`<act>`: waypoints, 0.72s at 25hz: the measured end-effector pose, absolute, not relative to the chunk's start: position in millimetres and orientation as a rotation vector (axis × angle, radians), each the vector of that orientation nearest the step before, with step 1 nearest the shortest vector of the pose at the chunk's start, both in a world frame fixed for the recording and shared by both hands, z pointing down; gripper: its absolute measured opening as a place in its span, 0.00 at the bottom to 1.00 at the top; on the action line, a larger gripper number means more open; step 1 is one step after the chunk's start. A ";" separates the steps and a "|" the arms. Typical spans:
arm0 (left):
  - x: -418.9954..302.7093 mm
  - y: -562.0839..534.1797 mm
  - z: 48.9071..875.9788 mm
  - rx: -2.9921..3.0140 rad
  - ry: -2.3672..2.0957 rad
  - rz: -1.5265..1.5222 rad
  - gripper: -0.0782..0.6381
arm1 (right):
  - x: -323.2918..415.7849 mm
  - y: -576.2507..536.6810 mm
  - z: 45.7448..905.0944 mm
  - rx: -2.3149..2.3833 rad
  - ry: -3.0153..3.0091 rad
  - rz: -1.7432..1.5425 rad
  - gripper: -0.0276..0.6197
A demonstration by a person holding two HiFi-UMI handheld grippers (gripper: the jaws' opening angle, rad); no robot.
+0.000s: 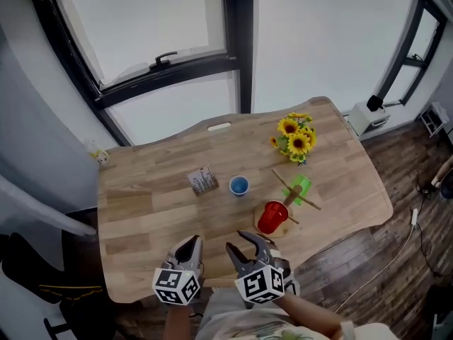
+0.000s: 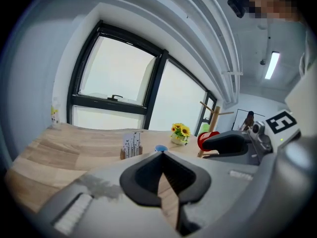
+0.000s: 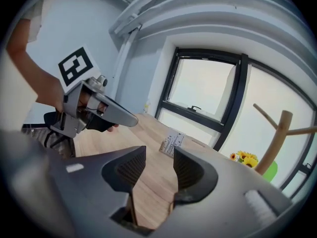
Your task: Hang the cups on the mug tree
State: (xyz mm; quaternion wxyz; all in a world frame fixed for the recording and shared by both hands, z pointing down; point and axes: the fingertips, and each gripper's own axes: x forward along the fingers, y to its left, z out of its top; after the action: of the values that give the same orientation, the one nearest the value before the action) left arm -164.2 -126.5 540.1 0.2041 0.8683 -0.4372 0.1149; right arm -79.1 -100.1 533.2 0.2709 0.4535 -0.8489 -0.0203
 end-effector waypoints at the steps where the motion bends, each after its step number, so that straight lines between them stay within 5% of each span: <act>1: -166.5 -128.8 541.5 2.436 -1.195 0.329 0.11 | -83.3 -105.9 537.6 1.245 -2.270 -0.038 0.31; 18: -181.9 -176.9 566.4 2.601 -0.794 0.434 0.11 | -57.0 -236.3 625.5 1.613 -1.820 0.218 0.30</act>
State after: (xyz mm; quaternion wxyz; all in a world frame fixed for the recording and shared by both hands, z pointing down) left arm -181.9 -176.9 566.4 0.1925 0.9268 -0.2830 0.1546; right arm -57.0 -236.3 625.5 0.3430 0.6204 -0.7003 0.0837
